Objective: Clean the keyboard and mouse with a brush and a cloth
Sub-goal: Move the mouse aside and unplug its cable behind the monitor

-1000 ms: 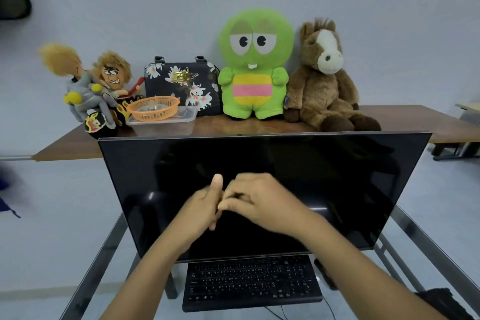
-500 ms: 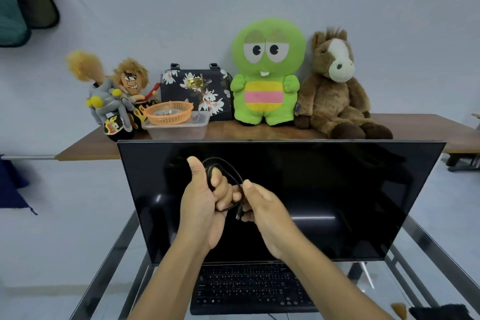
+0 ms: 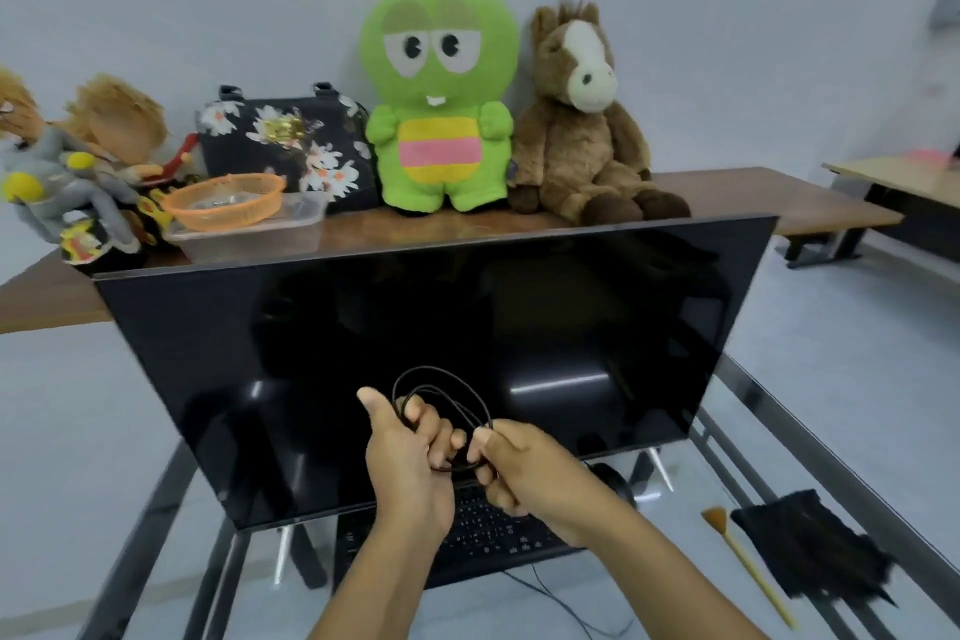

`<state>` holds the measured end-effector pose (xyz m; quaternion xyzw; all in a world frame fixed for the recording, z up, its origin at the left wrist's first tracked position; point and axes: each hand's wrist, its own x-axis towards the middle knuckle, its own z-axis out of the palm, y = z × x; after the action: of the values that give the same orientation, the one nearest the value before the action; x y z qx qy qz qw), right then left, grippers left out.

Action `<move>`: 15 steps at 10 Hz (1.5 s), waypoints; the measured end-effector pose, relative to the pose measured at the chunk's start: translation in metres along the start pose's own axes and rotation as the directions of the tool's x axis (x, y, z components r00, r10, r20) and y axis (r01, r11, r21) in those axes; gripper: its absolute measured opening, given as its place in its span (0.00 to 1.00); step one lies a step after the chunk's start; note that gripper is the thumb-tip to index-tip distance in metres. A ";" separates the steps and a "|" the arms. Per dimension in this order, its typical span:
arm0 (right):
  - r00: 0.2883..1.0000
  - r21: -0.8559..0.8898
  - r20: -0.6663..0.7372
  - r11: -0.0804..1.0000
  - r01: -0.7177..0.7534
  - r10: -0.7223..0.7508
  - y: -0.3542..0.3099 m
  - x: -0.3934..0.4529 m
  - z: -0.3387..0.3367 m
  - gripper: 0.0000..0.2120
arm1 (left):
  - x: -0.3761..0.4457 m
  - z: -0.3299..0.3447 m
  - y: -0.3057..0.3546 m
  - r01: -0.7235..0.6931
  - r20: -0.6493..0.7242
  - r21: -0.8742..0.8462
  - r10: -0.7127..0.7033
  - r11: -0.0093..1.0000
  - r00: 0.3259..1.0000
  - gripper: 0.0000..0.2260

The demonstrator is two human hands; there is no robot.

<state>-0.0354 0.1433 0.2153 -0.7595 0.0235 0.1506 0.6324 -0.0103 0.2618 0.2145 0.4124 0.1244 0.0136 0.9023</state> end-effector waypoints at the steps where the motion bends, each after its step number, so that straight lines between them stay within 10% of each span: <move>1: 0.988 0.291 -0.106 0.954 -0.073 0.108 0.035 -0.013 -0.032 0.14 | 0.000 0.007 -0.051 0.183 0.058 0.000 -0.183 0.983 0.981 0.20; 3: 0.871 0.428 -0.392 0.897 -0.112 0.296 0.116 -0.027 -0.119 0.14 | 0.000 0.021 -0.159 0.331 0.115 0.512 -0.445 0.793 0.888 0.16; 6: 0.688 0.060 -0.624 0.900 -0.431 0.371 0.252 0.005 -0.211 0.14 | 0.015 0.035 -0.296 0.301 -0.053 0.869 -0.533 0.392 0.845 0.15; 7: 0.815 -0.417 -0.481 0.734 -0.537 0.323 0.267 0.013 -0.212 0.12 | 0.037 0.019 -0.341 0.221 -0.128 0.967 -0.505 0.127 0.853 0.12; 10: 0.943 -0.873 -0.330 0.367 -0.321 0.041 0.310 0.032 -0.204 0.22 | 0.044 0.033 -0.363 -0.273 0.025 0.826 -0.452 -0.493 0.892 0.10; 12: 0.931 -0.918 -0.346 0.248 -0.311 -0.113 0.316 0.029 -0.213 0.23 | 0.044 0.031 -0.367 -0.314 0.006 0.728 -0.452 -0.610 0.892 0.12; 15: 0.962 -0.858 -0.262 0.475 -0.196 -0.077 0.320 0.037 -0.225 0.15 | 0.051 0.032 -0.356 -0.360 0.107 0.747 -0.433 -0.559 0.895 0.20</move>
<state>-0.0276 -0.1321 -0.0648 -0.9868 0.0538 0.0608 0.1400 0.0187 0.0099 -0.0419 0.9633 -0.1212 -0.2368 0.0368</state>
